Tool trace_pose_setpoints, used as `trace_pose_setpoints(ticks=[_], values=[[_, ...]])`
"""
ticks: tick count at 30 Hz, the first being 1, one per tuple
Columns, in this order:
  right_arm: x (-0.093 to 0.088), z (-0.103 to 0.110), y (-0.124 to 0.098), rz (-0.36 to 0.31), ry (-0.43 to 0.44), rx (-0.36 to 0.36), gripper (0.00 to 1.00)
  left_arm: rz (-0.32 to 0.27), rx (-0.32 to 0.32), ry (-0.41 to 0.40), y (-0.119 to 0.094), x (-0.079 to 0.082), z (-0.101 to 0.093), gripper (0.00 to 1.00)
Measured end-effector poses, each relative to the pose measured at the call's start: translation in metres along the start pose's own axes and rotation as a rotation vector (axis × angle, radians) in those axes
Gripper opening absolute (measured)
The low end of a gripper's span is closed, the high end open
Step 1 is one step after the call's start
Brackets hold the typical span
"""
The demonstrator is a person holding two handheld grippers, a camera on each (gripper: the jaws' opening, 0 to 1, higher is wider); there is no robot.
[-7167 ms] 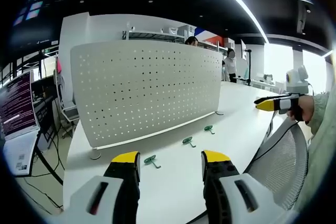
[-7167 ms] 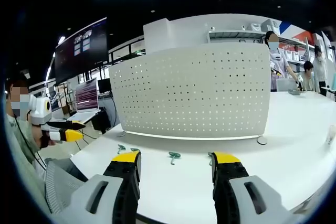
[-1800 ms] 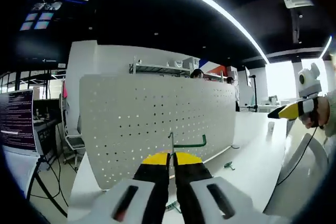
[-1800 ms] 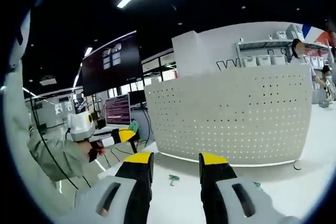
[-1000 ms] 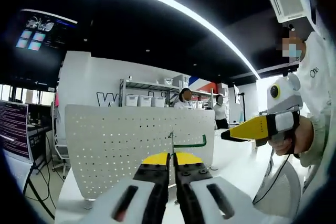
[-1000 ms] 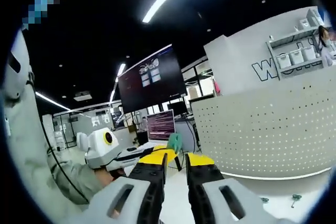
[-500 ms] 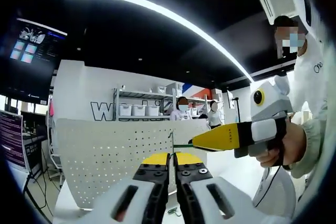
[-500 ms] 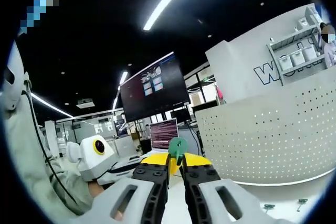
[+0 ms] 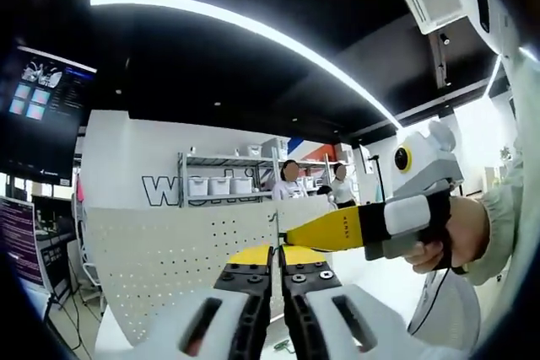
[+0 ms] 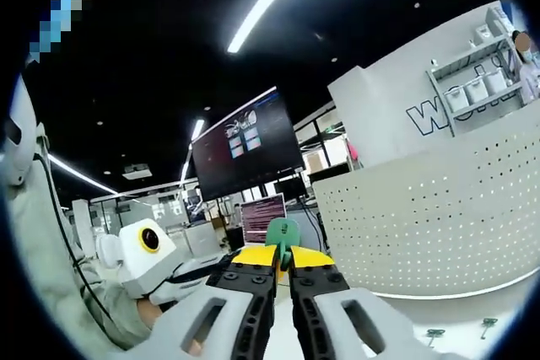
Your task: Insert the hook assembly into the mounting plate slot until the hook locks in place.
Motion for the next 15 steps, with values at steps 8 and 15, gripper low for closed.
trace_pose_setpoints(ticks=[8,15], values=[[0.0010,-0.0015,0.0006,-0.010,-0.005,-0.012,0.04,0.003,0.003,0.009,0.0018,0.0002,-0.0030,0.03],[-0.0003,-0.0023,0.0004,-0.006,-0.025,-0.024,0.02,0.010,-0.005,-0.004,0.0026,-0.0016,-0.0037,0.03]])
Point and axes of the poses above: the point that each gripper's makers call its tool centre point, and the gripper's own axes: y roughly forward along the fingers, z roughly to its left, x roughly out of its top, the point moved 7 cm from there along -y, roughly backward along the fingers, and after that the axes turned 14 degrees about z, right-handed, at the moved point
